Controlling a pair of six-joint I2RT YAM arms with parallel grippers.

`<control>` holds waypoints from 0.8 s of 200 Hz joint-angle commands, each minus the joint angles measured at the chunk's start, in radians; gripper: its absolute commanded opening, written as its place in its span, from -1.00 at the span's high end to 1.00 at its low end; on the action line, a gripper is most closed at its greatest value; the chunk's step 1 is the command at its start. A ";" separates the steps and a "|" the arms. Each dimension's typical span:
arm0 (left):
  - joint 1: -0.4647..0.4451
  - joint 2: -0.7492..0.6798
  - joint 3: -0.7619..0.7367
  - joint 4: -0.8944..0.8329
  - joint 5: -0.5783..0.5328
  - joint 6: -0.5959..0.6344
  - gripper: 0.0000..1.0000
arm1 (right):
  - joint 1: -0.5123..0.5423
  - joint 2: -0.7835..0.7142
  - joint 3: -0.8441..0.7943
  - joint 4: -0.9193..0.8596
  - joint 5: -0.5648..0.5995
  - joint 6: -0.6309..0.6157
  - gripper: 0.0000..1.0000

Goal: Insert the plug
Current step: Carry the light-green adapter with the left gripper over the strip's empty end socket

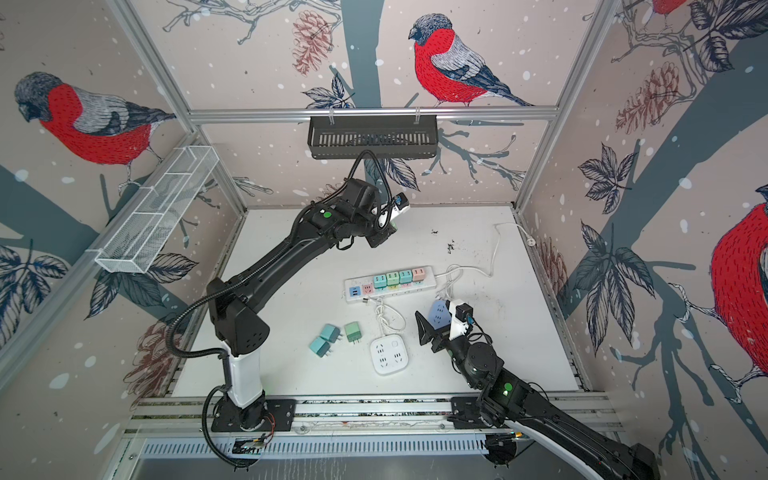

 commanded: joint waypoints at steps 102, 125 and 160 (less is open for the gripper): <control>-0.011 0.016 -0.107 -0.266 -0.160 0.018 1.00 | 0.002 -0.088 0.011 -0.018 -0.101 0.069 -0.99; -0.003 -0.047 -0.222 -0.229 -0.144 0.040 1.00 | 0.001 -0.089 0.010 -0.016 -0.111 0.070 -0.99; 0.014 -0.164 -0.449 -0.061 -0.102 0.089 1.00 | 0.001 -0.090 0.014 -0.008 -0.153 0.052 -0.99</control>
